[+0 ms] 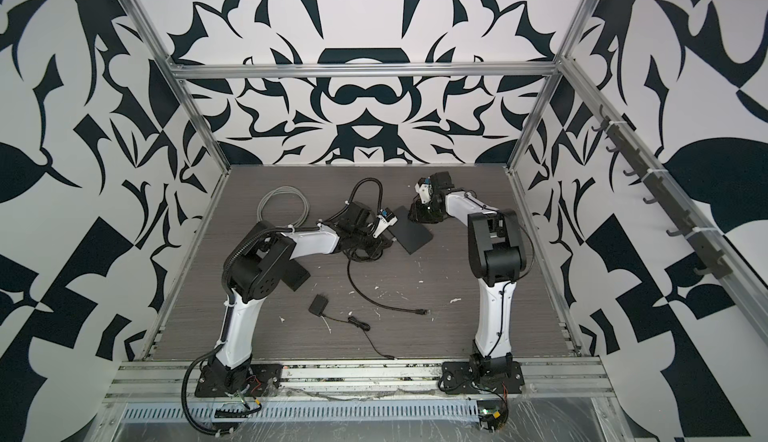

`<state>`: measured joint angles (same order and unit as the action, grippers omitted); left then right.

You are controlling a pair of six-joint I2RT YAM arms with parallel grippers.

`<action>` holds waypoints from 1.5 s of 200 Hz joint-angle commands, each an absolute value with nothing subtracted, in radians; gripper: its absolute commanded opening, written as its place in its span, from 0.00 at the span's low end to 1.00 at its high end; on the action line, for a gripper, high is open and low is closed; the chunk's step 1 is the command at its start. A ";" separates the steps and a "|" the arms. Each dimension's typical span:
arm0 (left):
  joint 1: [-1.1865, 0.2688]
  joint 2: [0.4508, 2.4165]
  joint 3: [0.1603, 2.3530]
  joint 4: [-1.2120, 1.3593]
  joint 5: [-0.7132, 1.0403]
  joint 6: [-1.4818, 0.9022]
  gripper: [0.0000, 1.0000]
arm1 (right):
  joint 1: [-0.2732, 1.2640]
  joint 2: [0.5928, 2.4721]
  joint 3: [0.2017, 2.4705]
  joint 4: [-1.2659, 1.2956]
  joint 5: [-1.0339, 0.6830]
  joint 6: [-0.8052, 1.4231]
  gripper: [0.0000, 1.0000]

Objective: Insert the plug into the switch port

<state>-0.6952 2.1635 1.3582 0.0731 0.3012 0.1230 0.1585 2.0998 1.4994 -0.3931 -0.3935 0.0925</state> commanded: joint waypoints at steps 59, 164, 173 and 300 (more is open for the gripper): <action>-0.695 2.233 1.390 -0.089 0.194 0.038 0.00 | 0.147 2.116 1.572 -0.454 -0.406 0.015 0.48; -0.693 2.249 1.473 -0.120 0.173 -0.033 0.00 | 0.144 2.203 1.617 -0.589 -0.634 -0.078 0.44; -0.693 2.250 1.482 -0.128 0.149 -0.050 0.00 | 0.146 2.206 1.613 -0.596 -0.648 -0.087 0.44; -0.721 2.186 1.384 0.063 0.055 -0.027 0.00 | 0.143 2.266 1.645 -0.683 -0.746 -0.119 0.41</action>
